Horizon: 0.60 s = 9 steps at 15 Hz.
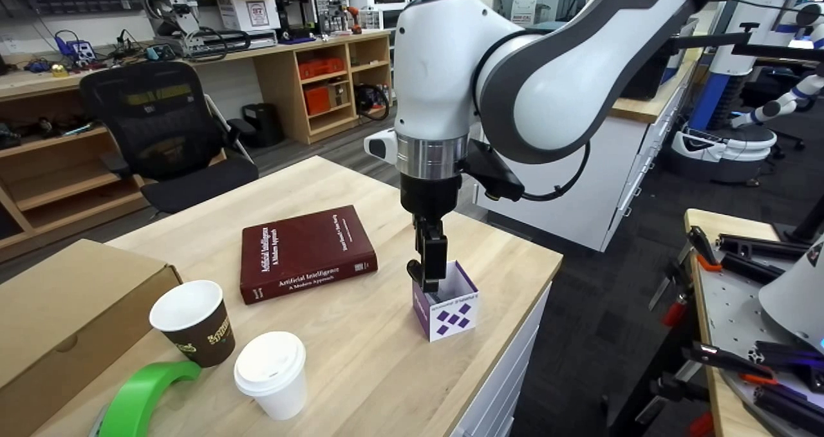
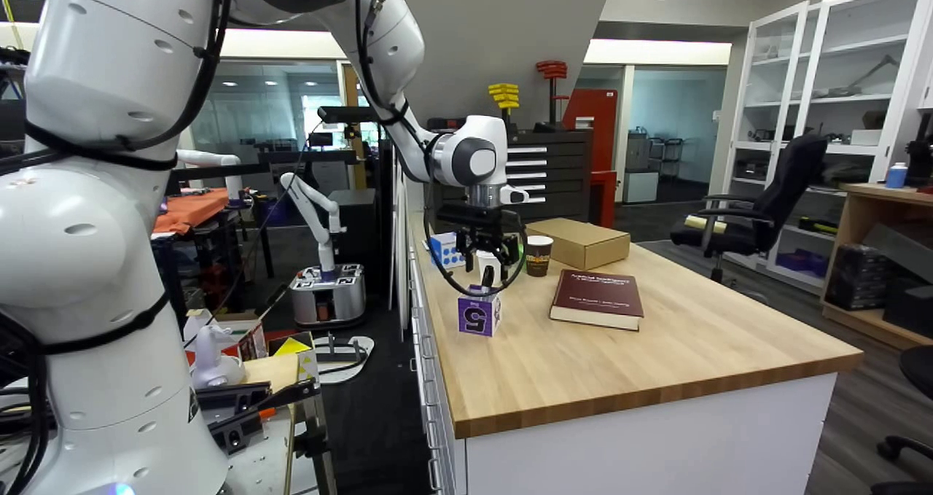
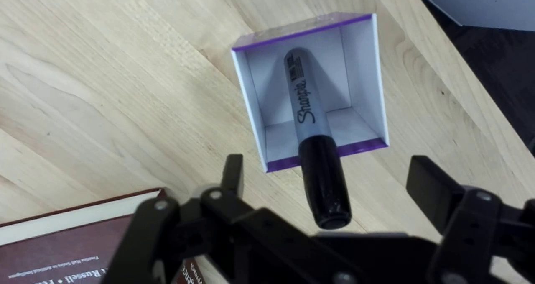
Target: Put the marker on the table
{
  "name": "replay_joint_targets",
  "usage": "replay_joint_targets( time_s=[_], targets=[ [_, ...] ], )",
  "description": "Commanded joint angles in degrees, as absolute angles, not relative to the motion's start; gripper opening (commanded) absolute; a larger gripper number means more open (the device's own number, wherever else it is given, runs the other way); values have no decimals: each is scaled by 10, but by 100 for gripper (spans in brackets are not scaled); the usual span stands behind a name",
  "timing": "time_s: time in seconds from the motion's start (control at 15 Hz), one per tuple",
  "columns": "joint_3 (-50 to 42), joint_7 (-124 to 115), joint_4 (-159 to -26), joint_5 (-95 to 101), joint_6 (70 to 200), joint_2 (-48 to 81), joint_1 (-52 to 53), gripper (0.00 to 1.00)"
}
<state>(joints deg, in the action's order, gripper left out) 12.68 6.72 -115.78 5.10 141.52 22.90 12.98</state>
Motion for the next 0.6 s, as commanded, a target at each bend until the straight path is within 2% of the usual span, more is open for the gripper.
replay_joint_targets(
  time_s=[0.0,0.07,0.13,0.53],
  targets=[
    [131,96,-1123,45,1414,256,126,100],
    [132,101,-1117,46,1413,261,126,90],
    [133,108,-1112,44,1412,266,125,72],
    [131,107,-1109,43,1394,261,127,34]
  ],
)
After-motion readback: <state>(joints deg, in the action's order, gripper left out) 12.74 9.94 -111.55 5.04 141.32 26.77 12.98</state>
